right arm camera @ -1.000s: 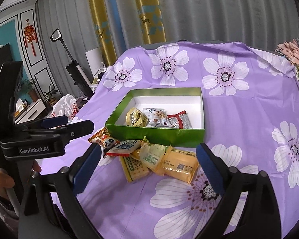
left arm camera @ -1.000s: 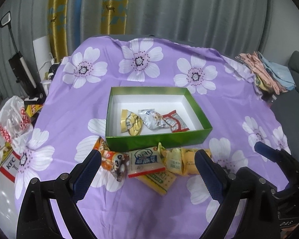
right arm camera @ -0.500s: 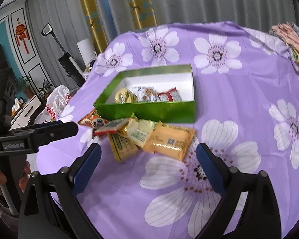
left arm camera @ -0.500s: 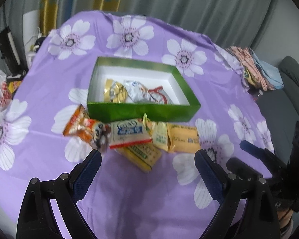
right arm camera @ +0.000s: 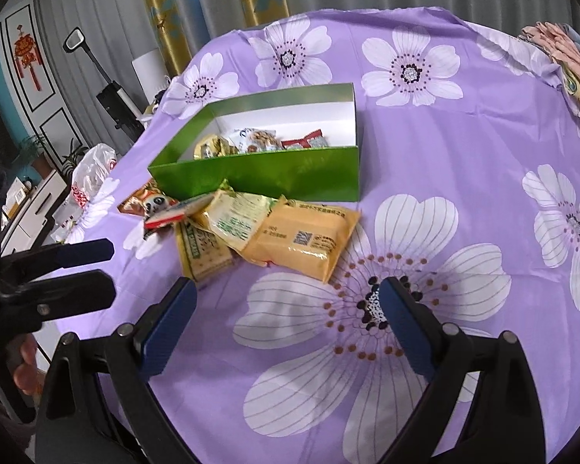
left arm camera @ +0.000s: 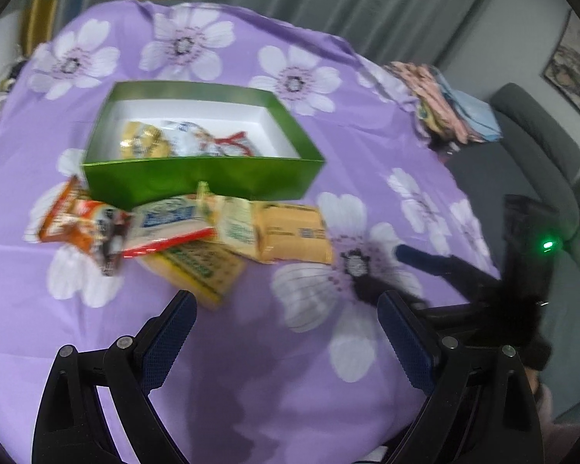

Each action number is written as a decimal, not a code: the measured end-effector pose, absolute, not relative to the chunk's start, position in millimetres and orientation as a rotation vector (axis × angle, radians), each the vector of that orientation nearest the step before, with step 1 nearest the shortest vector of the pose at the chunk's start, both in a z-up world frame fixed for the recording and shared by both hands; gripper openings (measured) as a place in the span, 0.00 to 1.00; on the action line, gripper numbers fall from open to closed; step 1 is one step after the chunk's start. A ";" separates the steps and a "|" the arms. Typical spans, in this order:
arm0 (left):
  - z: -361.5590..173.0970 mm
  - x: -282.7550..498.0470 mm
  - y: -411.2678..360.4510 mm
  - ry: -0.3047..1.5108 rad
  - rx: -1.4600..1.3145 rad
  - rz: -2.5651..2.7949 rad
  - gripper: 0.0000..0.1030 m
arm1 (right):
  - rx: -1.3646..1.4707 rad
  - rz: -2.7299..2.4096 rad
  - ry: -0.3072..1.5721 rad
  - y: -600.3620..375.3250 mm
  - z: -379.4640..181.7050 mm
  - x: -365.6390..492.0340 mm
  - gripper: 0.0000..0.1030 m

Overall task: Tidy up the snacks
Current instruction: 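Withdraw the right tool from the box toward the remaining snacks, then grasp the yellow bread pack with the right tool and lift it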

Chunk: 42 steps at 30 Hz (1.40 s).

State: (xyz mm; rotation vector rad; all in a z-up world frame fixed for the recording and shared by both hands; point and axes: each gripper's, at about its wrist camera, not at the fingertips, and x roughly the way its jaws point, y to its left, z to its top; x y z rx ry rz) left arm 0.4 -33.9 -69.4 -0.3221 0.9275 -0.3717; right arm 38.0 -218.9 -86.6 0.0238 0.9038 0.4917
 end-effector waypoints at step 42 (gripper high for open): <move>-130.4 114.8 -85.7 1.111 -0.281 -0.443 0.72 | 0.010 0.585 0.946 -207.3 -137.9 90.0 0.63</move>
